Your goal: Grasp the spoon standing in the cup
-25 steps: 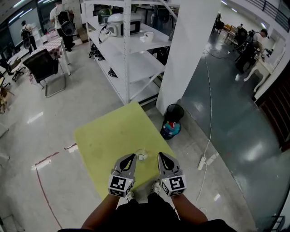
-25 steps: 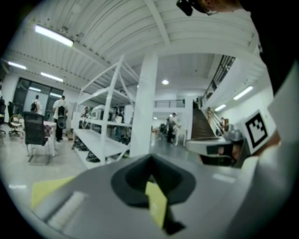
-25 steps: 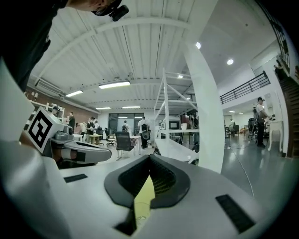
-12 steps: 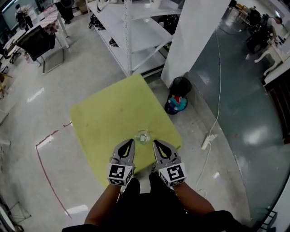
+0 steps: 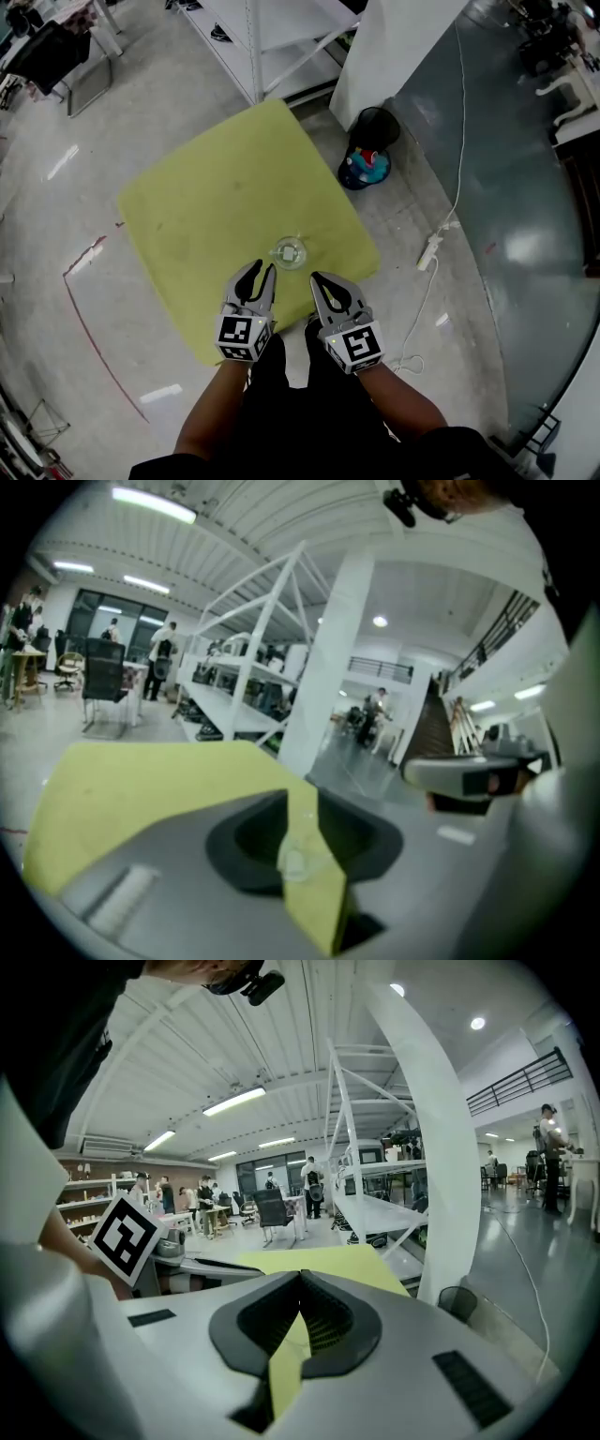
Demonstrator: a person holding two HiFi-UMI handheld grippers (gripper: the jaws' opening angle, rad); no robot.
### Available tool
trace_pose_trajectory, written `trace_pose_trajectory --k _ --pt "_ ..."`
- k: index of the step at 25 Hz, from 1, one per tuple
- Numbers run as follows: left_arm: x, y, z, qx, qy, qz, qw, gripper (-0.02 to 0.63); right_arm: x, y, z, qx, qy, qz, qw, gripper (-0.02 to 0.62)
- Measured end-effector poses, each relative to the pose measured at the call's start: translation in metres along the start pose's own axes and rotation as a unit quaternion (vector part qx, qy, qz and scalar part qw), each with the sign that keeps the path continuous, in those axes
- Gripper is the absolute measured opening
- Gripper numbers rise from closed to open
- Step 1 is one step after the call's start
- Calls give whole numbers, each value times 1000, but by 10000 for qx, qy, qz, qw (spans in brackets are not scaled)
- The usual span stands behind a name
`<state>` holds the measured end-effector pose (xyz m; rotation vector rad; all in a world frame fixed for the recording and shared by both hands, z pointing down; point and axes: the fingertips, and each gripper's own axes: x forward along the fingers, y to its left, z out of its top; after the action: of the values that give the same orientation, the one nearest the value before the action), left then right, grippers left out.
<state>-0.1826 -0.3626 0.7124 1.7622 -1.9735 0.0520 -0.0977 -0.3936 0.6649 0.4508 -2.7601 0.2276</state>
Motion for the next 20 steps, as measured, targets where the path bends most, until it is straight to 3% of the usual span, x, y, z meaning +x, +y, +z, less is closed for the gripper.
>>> trace_pose_trajectory --k 9,20 --pt "29 14 -32 -232 380 71 9990 98 13 -3 -26 204 130 11 9997 8" --pt "48 18 -48 -432 538 230 9973 87 15 -14 -39 301 239 39 9993 8"
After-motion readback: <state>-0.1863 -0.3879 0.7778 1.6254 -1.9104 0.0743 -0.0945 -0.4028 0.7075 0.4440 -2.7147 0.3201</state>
